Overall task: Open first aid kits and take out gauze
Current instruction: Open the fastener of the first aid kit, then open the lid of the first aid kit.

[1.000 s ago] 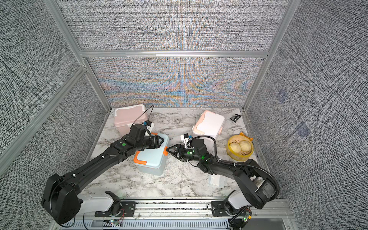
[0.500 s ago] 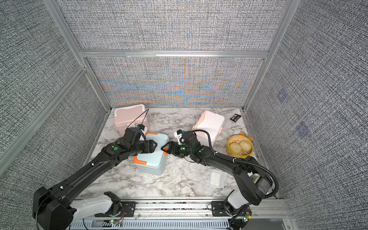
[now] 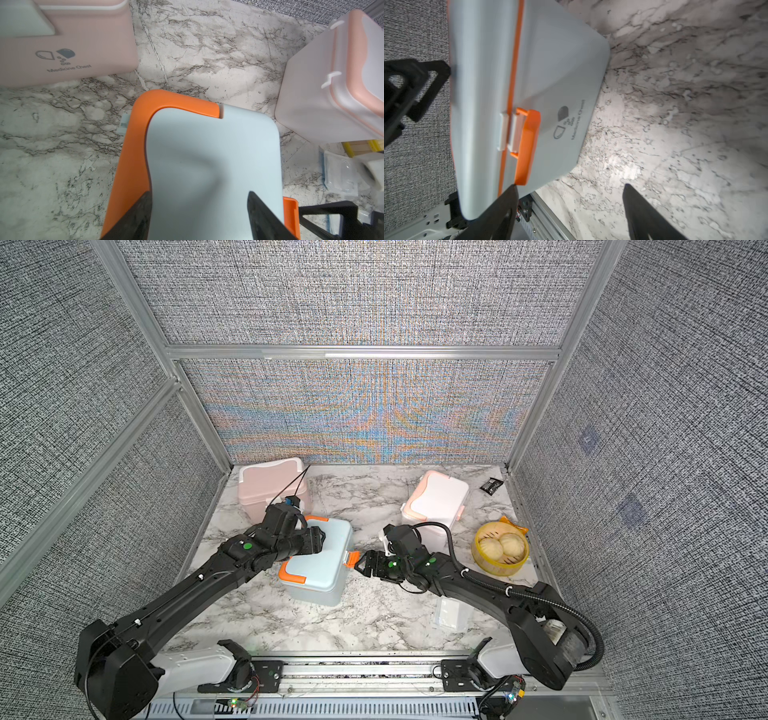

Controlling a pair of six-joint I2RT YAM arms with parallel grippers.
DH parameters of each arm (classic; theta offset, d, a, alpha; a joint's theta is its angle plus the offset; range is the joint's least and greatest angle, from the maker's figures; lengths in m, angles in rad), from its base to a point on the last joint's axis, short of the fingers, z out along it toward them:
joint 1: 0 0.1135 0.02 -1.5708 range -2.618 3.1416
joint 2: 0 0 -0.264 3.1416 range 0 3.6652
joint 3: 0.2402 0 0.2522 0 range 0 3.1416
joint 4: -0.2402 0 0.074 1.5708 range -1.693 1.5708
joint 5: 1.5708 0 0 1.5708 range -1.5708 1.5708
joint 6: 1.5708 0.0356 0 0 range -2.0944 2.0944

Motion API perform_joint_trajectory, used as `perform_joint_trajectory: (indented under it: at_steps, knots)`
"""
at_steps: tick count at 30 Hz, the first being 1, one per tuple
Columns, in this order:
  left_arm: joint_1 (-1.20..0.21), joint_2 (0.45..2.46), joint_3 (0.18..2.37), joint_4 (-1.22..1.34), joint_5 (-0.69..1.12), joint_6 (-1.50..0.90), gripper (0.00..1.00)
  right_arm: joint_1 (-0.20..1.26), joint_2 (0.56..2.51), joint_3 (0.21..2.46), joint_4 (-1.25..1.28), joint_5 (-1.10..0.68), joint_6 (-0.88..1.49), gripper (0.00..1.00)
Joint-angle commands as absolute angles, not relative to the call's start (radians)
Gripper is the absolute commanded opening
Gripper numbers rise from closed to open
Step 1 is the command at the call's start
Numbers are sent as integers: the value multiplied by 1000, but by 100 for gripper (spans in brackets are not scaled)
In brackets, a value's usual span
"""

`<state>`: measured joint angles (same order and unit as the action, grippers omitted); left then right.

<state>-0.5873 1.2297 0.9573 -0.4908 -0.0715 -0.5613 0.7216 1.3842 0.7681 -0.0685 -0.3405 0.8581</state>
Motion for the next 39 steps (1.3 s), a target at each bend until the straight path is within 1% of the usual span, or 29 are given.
perform_joint_trajectory:
  at_steps: [1,5,10,12,15,19,23,27,32,39]
  knots:
    - [-586,1231,950,-672,-52,-588,73,710,1393,765,-125,-313,835,80]
    - [-586,1190,962,-693,-62,-588,74,707,1401,788,-130,-332,827,79]
    - [-584,1094,956,-698,-117,-572,78,710,1349,845,-170,-341,804,76]
    - [-579,1055,956,-713,-145,-572,86,716,1318,863,-176,-345,799,75]
    - [-555,1022,953,-713,-139,-581,94,727,1298,902,-198,-359,790,73]
    - [-504,1002,932,-682,-85,-592,99,742,1319,934,-136,-408,799,73]
    - [-434,988,891,-627,17,-612,100,747,1388,973,-49,-481,828,71]
    - [-398,989,856,-578,103,-623,100,748,1461,986,17,-523,860,66]
    - [-384,1008,816,-534,161,-635,100,749,1527,1036,36,-535,865,63]
    - [-383,1015,775,-496,199,-648,100,749,1579,1037,68,-545,890,62]
